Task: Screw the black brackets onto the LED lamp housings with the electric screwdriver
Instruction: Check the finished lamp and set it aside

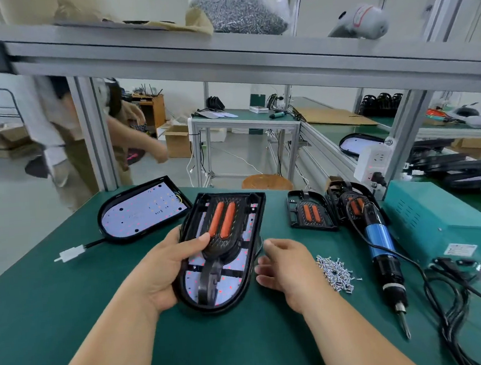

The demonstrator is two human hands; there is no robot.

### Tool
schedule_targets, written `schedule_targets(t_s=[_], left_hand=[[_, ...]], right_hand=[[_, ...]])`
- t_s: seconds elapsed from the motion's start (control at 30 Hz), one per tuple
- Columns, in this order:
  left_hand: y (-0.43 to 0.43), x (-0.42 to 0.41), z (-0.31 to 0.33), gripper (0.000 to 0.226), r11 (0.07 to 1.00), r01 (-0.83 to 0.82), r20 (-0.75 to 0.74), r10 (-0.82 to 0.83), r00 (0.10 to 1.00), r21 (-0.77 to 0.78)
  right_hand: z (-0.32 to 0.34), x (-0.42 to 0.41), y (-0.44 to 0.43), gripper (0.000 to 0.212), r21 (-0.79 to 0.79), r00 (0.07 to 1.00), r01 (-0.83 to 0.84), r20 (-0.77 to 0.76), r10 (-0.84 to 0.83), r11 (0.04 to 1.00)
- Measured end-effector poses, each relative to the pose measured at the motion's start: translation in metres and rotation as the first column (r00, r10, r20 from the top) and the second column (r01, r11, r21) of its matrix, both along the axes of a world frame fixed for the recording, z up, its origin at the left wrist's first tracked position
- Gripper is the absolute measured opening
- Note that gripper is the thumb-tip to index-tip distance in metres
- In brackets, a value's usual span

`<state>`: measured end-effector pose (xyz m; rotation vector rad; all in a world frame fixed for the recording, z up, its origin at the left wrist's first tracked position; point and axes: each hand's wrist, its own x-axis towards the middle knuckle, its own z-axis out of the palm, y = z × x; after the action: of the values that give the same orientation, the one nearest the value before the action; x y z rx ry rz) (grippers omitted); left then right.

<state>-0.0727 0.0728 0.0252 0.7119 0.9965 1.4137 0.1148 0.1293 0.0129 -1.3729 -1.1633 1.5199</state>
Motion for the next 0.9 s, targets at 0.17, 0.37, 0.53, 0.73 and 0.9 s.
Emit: schedule_targets(t_s=[0.17,0.37,0.53,0.73,0.9], left_hand=[[-0.005,0.003,0.002,0.049,0.985,0.138,0.051,-0.143,0.988,0.099],[-0.009,0.003,0.005,0.065,0.966,0.247,-0.146,-0.234,0.961,0.075],[-0.012,0.001,0.014,0.068,0.949,0.302,-0.241,-0.273,0.931,0.090],[-0.017,-0.002,0.022,0.072,0.938,0.337,-0.319,-0.295,0.901,0.085],[-0.019,0.002,0.022,0.063,0.901,0.434,-0.438,-0.395,0.808,-0.012]], right_hand=[[-0.003,-0.013,-0.002,0.069,-0.122,0.921,-0.041,-0.389,-0.009,0.992],[0.012,-0.003,0.003,0.023,-0.055,0.893,0.127,-0.429,-0.138,0.990],[0.015,0.009,-0.003,0.084,0.071,0.851,0.048,-0.526,-0.003,0.996],[0.024,0.015,-0.010,0.084,0.161,0.866,-0.044,-0.485,0.118,0.986],[0.029,0.015,-0.012,0.059,0.140,0.758,-0.002,-0.646,0.092,0.990]])
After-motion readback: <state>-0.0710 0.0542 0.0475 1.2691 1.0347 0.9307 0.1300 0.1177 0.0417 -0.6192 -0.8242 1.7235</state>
